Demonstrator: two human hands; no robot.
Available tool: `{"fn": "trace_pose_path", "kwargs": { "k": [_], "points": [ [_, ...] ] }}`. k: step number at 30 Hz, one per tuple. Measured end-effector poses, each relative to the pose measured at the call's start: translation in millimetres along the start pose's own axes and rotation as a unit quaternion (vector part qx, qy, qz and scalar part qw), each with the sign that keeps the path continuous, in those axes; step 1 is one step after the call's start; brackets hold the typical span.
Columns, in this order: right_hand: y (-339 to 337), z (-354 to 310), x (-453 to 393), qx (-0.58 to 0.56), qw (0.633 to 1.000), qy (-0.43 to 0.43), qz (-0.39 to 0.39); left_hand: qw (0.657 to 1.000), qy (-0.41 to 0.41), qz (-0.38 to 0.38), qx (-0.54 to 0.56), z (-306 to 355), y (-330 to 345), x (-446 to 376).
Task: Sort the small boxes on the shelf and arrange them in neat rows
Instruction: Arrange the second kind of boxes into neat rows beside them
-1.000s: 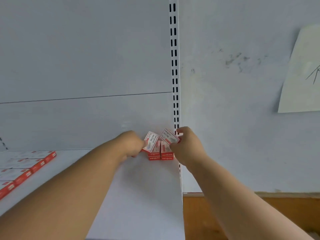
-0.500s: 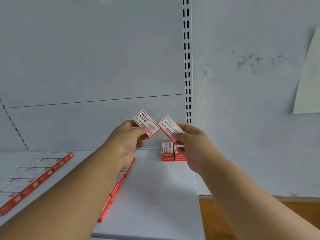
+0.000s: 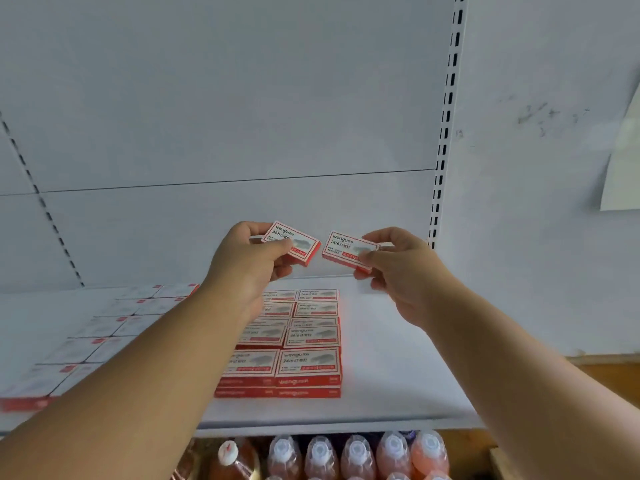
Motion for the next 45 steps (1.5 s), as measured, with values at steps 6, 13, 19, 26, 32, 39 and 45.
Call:
{"fn": "trace_pose_path", "kwargs": {
  "k": [6, 13, 19, 26, 32, 39, 45],
  "points": [
    [44, -3, 14, 0.066, 0.997, 0.041, -0.007, 0.998, -0.045, -0.029, -0.023, -12, -29, -1],
    [45, 1, 17, 0.161, 0.983, 0.077, 0.045, 0.99, -0.014, -0.035, -0.136, -6, -44, -6],
    [49, 17, 16, 0.327, 0.939, 0.11, 0.014, 0.956, -0.043, -0.035, -0.288, -31, -72, -18],
    [62, 28, 19, 0.375, 0.92, 0.104, -0.041, 0.918, -0.074, -0.087, -0.381, -42, -77, -15],
    [66, 21, 21, 0.398, 0.911, 0.094, -0.057, 0.879, -0.065, -0.143, -0.45, -40, -64, -7],
    [65, 18, 21, 0.424, 0.9, 0.085, -0.063, 0.843, -0.047, -0.192, -0.501, -34, -49, -2],
    [56, 4, 17, 0.45, 0.893, 0.033, -0.007, 0.763, 0.064, -0.169, -0.621, -15, -29, 0]
  ]
}}
Point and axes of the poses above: each hand's wrist, its own x-axis away from the middle knuckle, its own y-axis out of the palm, z = x × y, the point moved 10 cm from there along -x, towards the middle knuckle, and after that the axes turned 13 degrees about x, right-handed, at the moved point
